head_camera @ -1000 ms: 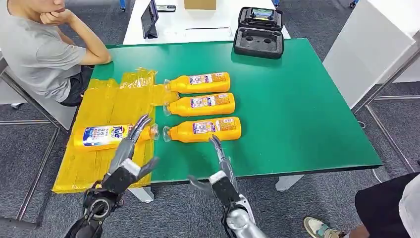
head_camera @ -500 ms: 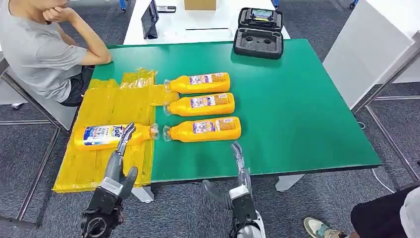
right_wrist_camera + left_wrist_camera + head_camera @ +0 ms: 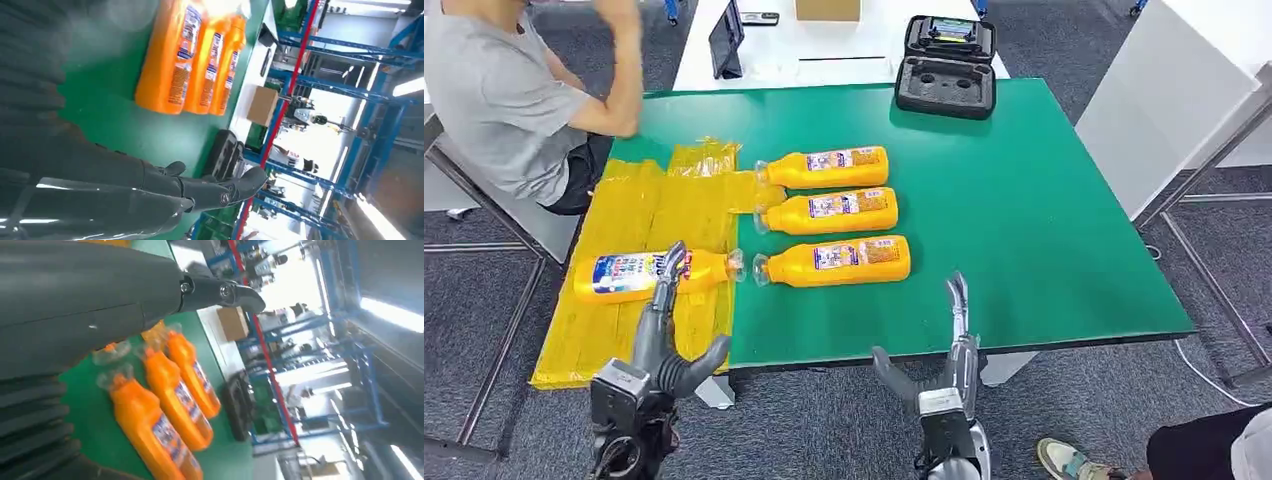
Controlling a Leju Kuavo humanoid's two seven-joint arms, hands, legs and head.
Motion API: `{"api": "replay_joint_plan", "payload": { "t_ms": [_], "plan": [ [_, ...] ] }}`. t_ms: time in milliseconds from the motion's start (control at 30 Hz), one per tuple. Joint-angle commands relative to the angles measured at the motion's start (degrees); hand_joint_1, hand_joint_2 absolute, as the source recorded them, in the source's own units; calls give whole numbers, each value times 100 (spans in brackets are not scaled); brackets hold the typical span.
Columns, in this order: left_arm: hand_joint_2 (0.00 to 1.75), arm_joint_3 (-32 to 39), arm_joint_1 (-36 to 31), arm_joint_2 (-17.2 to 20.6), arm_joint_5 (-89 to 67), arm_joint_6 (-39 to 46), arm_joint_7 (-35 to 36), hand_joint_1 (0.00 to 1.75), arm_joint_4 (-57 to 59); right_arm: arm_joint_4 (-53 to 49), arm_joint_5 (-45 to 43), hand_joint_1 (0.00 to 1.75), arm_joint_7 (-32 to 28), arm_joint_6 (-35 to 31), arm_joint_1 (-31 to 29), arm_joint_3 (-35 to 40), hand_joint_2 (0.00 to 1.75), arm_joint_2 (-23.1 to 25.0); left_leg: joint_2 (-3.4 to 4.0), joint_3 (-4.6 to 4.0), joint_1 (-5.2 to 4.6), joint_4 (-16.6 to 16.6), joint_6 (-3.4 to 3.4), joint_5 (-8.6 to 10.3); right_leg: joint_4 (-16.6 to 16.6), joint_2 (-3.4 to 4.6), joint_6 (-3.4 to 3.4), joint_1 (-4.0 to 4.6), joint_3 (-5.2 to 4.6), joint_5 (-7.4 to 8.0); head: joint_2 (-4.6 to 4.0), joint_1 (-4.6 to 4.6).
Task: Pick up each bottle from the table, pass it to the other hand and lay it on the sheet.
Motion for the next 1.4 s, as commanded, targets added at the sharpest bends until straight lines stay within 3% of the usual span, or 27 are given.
{"api": "replay_joint_plan", "payload": {
  "t_ms": [33,833,1400],
  "plan": [
    [175,-522,-402,-247,43,75,-37,0,1055,43,-21,0,15,125,28,-409,175,-56,-13,16,-5,-10,1,1,-7,-17,2,-4,19,-5,0,0],
    [175,-738,-213,-464,471,-150,-82,0,644,-461,176,0,24,-137,479,-705,175,-118,-5,8,-3,-3,0,-4,-2,-9,1,-2,9,-6,-2,-2],
    [175,-962,-17,-412,249,-154,-121,0,375,-437,135,0,17,-63,472,-777,175,-186,-4,18,-3,-5,-1,-8,-5,-11,1,-1,21,-9,0,-2]
  ]
}}
